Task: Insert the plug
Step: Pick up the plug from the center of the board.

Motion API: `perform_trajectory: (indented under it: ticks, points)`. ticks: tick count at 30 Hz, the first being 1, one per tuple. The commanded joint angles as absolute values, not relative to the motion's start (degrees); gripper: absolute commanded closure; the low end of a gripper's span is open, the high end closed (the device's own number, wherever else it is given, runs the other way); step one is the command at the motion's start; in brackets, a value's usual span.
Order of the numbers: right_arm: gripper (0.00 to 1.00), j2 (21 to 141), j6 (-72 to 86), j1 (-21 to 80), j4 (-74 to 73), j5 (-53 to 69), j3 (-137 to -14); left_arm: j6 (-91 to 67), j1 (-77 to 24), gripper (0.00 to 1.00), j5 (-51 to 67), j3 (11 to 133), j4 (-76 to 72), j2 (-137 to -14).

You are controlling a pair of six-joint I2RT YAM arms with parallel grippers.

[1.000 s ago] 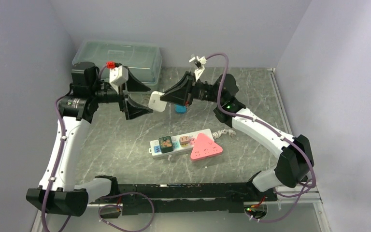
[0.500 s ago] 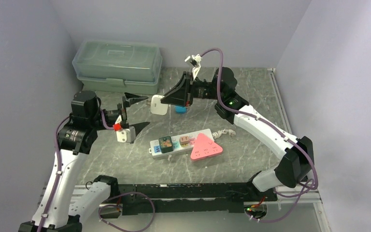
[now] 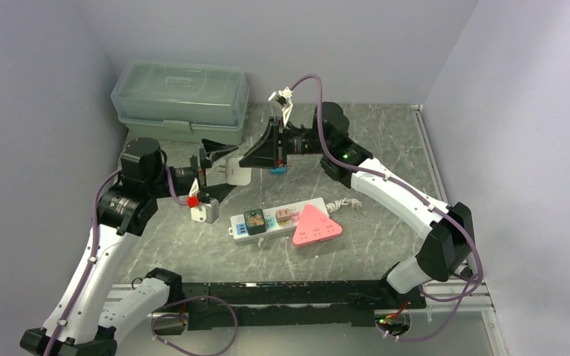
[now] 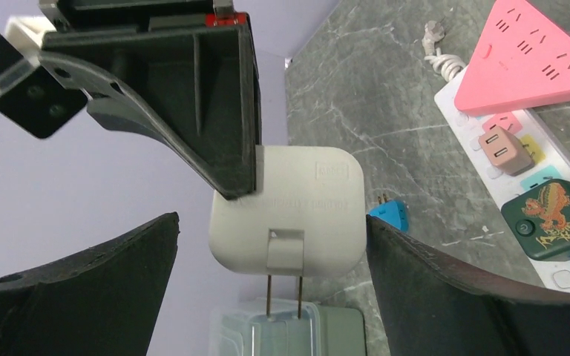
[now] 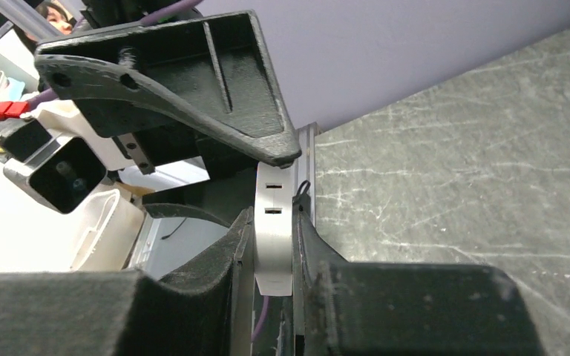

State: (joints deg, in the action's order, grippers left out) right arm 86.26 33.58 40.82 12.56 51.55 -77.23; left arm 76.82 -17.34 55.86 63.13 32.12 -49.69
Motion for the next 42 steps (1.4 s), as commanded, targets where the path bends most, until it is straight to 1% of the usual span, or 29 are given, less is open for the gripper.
perform_trajectory:
  ticks: [1,4,8,12,13,15,19,21,24,28,29,30,31,33,34,35,36,37,40,42]
  points:
    - [1.00,86.2,33.0,41.3,11.0,52.0,-81.2,76.4,-19.3,0.00,55.1,64.8,29.0,-48.9]
    - [1.00,86.3,33.0,41.7,10.8,52.0,-81.5,77.4,-20.5,0.01,54.5,64.2,28.7,-48.4]
    - [1.00,86.3,33.0,41.9,10.4,52.0,-81.7,80.2,-21.7,0.10,53.4,65.3,32.3,-49.2]
    - [1.00,85.6,33.0,42.0,10.3,52.0,-81.1,79.6,-22.4,0.30,52.3,65.7,32.3,-49.6]
    - [1.00,85.5,33.0,42.0,10.2,52.0,-80.9,79.3,-22.5,0.37,52.1,65.7,32.2,-49.7]
    - [1.00,85.1,33.0,42.0,10.0,52.0,-80.6,78.7,-22.6,0.47,51.9,65.7,32.1,-49.7]
    - [1.00,84.7,33.0,42.0,10.6,52.0,-79.7,77.6,-22.8,0.78,51.6,64.6,30.3,-49.1]
    - [1.00,84.4,33.0,42.2,12.5,52.0,-78.6,76.7,-22.8,0.87,51.4,63.7,28.4,-48.6]
    - [1.00,83.9,33.0,43.8,15.8,52.0,-76.4,75.5,-23.0,0.89,50.7,63.4,27.2,-48.5]
    - [1.00,84.5,33.0,47.1,18.5,52.0,-74.2,72.8,-23.1,0.95,49.2,62.8,24.2,-48.4]
    - [0.52,84.7,33.0,47.6,19.4,52.0,-73.9,72.3,-23.1,0.97,48.8,62.6,23.5,-48.4]
    - [0.28,84.9,33.0,48.0,20.4,52.0,-73.3,72.2,-23.1,0.99,48.4,62.6,23.4,-48.5]
    - [0.22,84.8,33.0,48.2,21.8,32.8,-72.6,72.2,-23.1,0.99,48.2,62.7,23.6,-48.5]
    - [0.12,84.5,33.0,48.3,24.5,33.8,-71.1,72.0,-23.1,1.00,47.7,62.8,23.7,-48.5]
    - [0.09,84.4,25.4,48.4,25.4,33.3,-70.5,72.0,-23.1,1.00,47.5,62.8,23.8,-48.4]
    - [0.08,84.3,33.3,48.5,25.8,33.0,-70.3,72.0,-23.1,1.00,47.4,62.7,23.7,-48.3]
    - [0.08,84.2,34.2,48.5,25.9,32.4,-70.2,72.0,-23.1,1.00,47.4,62.6,23.8,-48.1]
    - [0.10,84.1,34.4,48.5,26.2,31.9,-70.0,72.1,-23.1,1.00,47.4,62.6,23.8,-48.0]
    - [0.24,83.8,35.2,48.5,28.4,30.0,-69.1,71.3,-23.2,1.00,47.3,62.2,23.3,-47.6]
    - [0.27,83.4,36.3,48.5,31.2,28.4,-67.7,70.8,-23.2,1.00,47.1,62.1,23.2,-47.5]
